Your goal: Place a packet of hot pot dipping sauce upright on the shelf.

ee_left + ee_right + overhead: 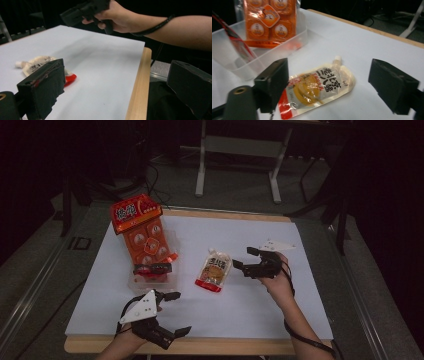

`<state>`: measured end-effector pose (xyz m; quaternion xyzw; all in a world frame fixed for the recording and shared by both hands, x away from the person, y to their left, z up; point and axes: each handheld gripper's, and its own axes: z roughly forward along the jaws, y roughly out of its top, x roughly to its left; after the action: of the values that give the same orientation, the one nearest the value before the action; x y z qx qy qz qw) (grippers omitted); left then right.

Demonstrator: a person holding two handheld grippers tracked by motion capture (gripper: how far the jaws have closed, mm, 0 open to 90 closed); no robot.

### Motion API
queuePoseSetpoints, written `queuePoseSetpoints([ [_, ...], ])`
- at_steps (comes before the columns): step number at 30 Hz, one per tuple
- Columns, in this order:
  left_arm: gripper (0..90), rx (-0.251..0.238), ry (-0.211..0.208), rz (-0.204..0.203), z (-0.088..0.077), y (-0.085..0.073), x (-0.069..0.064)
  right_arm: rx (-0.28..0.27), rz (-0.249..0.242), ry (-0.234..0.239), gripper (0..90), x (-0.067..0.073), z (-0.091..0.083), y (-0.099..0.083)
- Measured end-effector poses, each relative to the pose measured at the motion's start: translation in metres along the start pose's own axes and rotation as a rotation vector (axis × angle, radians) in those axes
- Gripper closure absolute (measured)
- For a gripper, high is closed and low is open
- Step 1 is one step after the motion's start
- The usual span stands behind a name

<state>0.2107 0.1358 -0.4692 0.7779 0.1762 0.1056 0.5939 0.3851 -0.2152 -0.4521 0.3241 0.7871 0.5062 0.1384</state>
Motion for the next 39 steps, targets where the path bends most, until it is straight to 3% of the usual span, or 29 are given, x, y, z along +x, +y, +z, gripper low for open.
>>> queuePoseSetpoints([
  [8, 2.3, -0.015, -0.003, -0.044, 0.001, -0.011, -0.006, 0.052, 0.029, 0.002, 25.8, -0.007, 0.025, -0.002],
  [10, 2.3, -0.017, 0.005, -0.044, 0.000, -0.014, -0.007, 0.068, 0.022, 0.000, 32.4, -0.009, 0.031, -0.004],
  [16, 2.3, -0.020, 0.013, -0.050, -0.004, -0.018, -0.009, 0.094, 0.048, 0.006, 33.7, -0.012, 0.048, -0.009],
  [24, 2.3, -0.001, 0.019, -0.045, -0.002, -0.024, -0.010, 0.150, 0.079, -0.021, 39.0, -0.016, 0.067, -0.015],
  [30, 2.3, 0.005, 0.013, -0.045, 0.000, -0.025, -0.011, 0.189, 0.094, -0.068, 45.2, -0.025, 0.082, -0.021],
  [39, 2.3, 0.015, 0.012, -0.035, 0.001, -0.027, -0.013, 0.231, 0.086, -0.115, 48.1, -0.032, 0.097, -0.026],
])
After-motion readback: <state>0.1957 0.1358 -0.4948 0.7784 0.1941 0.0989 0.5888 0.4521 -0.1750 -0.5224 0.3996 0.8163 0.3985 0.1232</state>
